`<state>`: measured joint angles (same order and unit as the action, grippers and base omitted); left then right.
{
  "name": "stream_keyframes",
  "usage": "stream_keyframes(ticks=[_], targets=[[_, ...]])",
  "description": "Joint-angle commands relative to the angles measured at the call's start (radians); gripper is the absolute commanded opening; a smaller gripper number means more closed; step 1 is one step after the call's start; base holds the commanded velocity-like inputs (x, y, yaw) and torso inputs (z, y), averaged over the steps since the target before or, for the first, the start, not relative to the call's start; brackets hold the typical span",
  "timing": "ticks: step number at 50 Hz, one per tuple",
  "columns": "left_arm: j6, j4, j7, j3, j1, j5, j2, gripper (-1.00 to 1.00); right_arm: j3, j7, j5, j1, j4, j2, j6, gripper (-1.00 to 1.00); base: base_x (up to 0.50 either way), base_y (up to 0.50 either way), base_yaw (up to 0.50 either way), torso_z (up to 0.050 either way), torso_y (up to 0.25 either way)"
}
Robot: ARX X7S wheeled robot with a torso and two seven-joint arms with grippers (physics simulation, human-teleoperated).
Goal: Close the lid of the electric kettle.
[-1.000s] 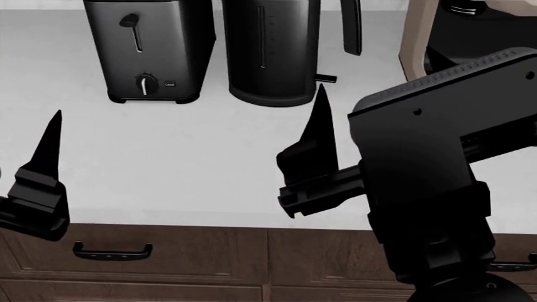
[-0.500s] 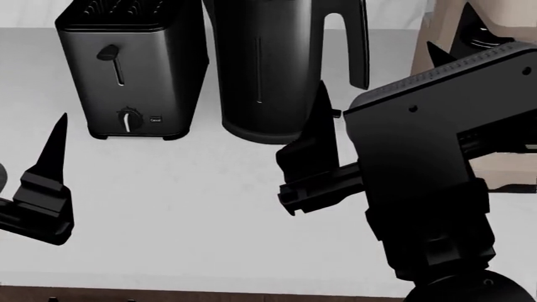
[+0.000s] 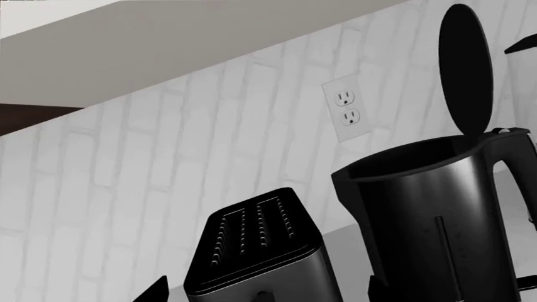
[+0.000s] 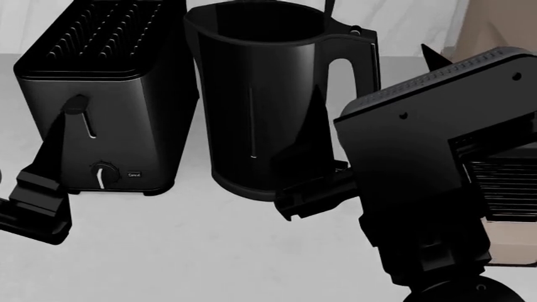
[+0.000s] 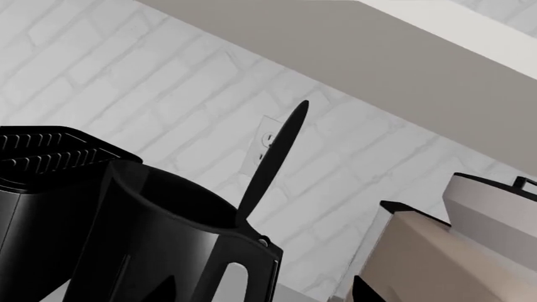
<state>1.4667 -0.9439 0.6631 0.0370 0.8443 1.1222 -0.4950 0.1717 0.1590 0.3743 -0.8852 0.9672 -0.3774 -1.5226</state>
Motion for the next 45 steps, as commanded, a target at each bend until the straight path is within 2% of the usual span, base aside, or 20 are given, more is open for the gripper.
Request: stream_keyframes(ticks=[1, 5, 18, 32, 37, 40, 45], targets=[[-0.016, 0.004, 0.019, -0.002, -0.004, 0.021, -0.014, 1.00, 0.008, 0.015, 0.020, -0.003, 0.017, -0.007, -0.001, 1.00, 0.00, 0.00, 0.00, 0.000, 0.000], [-0.014, 0.004, 0.030, 0.005, -0.003, 0.040, -0.017, 1.00, -0.039, -0.002, 0.046, -0.008, 0.036, 0.014, -0.028, 1.00, 0.00, 0.00, 0.00, 0.000, 0.000], [-0.041, 0.013, 0.045, -0.014, -0.007, 0.050, -0.035, 1.00, -0.037, 0.017, 0.073, -0.024, 0.003, 0.005, -0.011, 1.00, 0.00, 0.00, 0.00, 0.000, 0.000], [-0.079, 0.018, 0.052, -0.025, -0.020, 0.051, -0.059, 1.00, -0.038, -0.013, 0.072, -0.158, -0.187, -0.018, 0.048, 1.00, 0.00, 0.00, 0.00, 0.000, 0.000], [-0.086, 0.019, 0.059, -0.026, -0.022, 0.058, -0.067, 1.00, -0.051, -0.012, 0.072, -0.185, -0.218, -0.025, 0.029, 1.00, 0.00, 0.00, 0.00, 0.000, 0.000], [-0.087, 0.020, 0.067, -0.024, -0.016, 0.068, -0.070, 1.00, -0.066, 0.001, 0.087, -0.224, -0.208, -0.014, -0.036, 1.00, 0.00, 0.00, 0.00, 0.000, 0.000], [-0.084, 0.020, 0.083, -0.027, -0.007, 0.088, -0.071, 1.00, -0.075, 0.063, 0.166, -0.270, -0.257, -0.022, -0.043, 1.00, 0.00, 0.00, 0.00, 0.000, 0.000]])
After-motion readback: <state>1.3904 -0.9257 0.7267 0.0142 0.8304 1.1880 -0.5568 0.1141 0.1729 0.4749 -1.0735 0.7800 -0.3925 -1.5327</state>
